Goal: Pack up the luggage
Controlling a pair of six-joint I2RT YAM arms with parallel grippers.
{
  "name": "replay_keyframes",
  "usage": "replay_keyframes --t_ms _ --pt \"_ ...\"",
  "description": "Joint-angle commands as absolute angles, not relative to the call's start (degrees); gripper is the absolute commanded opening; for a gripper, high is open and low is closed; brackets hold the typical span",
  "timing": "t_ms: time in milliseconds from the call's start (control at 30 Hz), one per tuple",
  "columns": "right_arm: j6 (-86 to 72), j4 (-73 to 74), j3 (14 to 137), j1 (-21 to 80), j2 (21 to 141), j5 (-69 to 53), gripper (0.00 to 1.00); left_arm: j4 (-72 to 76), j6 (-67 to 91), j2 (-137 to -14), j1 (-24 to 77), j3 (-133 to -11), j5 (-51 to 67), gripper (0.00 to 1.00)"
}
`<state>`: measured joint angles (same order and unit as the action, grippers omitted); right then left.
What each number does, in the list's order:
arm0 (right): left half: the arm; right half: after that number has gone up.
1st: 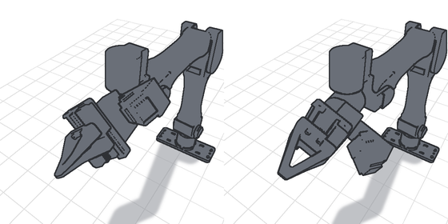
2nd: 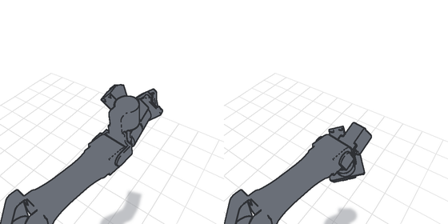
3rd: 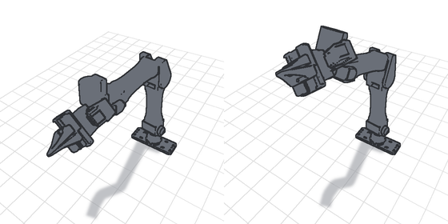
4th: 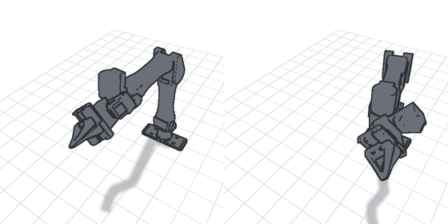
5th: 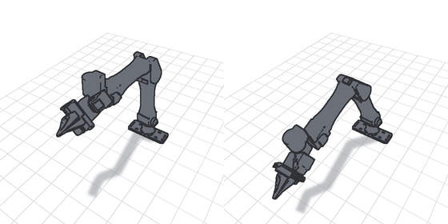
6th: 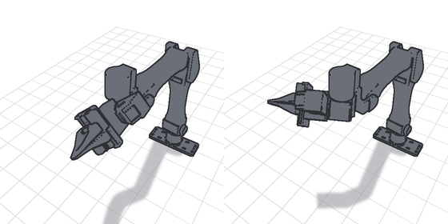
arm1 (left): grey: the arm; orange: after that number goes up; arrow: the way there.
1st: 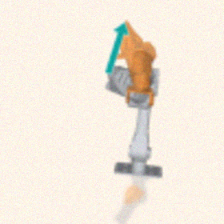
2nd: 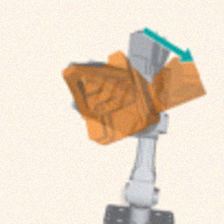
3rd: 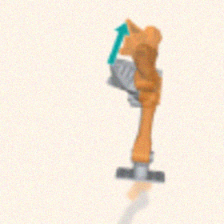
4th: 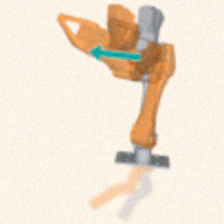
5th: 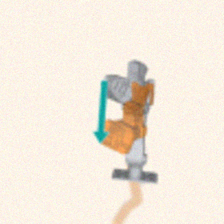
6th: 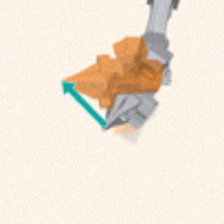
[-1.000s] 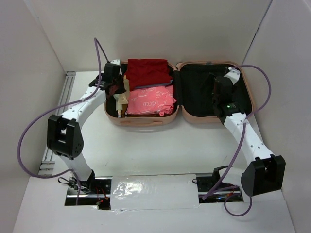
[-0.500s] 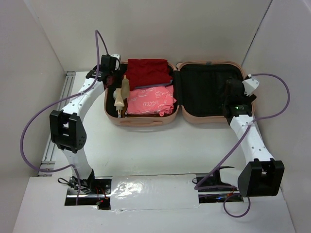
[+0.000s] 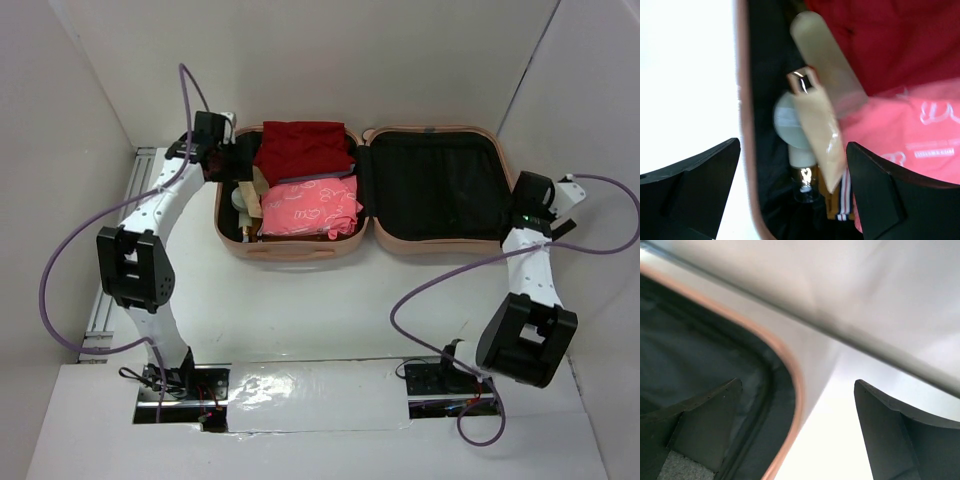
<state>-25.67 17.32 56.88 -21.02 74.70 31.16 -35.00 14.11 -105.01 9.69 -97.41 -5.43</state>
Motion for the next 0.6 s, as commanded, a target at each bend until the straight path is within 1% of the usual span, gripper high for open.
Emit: replay_keyframes --t_ms 0,133,233,367,433,533,567 --pt "-24.43 14.34 58.27 -24.16 75.58 26.46 1.00 -35.77 18.01 -103.18 3.96 -100.98 -2.29 1.00" --pt "-24.25 12.13 58.27 -24.17 78.57 22.86 1.00 -33.93 18.54 -103.18 2.72 -96.96 -1.15 1.00" --pt "-25.57 13.27 60.11 -24.17 82.08 24.60 1.00 -32.70 19.07 -103.71 2.72 -94.93 -0.44 1.00" --pt "-26.27 13.27 59.59 -24.17 84.63 25.13 1.00 -31.46 19.77 -104.76 2.72 -93.43 -1.14 1.00" --pt "-26.80 13.27 59.06 -24.69 85.42 25.14 0.99 -31.46 20.30 -105.47 2.72 -92.12 -2.19 1.00" --pt "-27.33 12.48 58.36 -24.70 86.92 25.66 0.94 -31.46 19.78 -106.87 2.72 -91.58 -2.20 1.00" --pt "-27.86 11.70 58.36 -24.70 87.62 25.66 0.94 -30.94 19.78 -106.88 2.72 -90.80 -2.20 1.00"
